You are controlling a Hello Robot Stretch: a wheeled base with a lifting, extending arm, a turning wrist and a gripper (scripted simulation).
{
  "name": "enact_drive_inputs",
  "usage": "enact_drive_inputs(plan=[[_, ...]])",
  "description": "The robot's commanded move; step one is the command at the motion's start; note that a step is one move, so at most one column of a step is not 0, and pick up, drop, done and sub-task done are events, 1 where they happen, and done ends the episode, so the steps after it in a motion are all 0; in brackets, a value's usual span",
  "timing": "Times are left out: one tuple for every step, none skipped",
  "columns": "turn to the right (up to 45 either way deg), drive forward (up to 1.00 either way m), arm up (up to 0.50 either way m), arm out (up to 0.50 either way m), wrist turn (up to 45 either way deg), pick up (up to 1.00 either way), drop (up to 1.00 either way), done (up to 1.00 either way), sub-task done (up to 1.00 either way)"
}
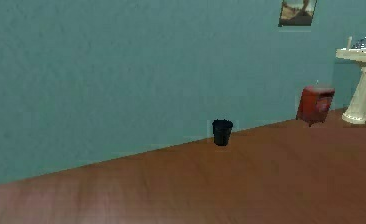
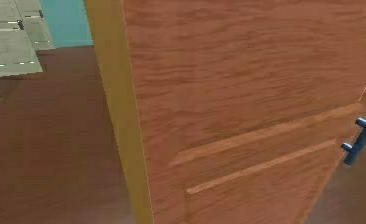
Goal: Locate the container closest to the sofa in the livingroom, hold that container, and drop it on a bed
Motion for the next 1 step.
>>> enact_drive_inputs(plan=[[0.0,0.40,0.00,0.00,0.0,0.00,0.00,0.00,0.00]])
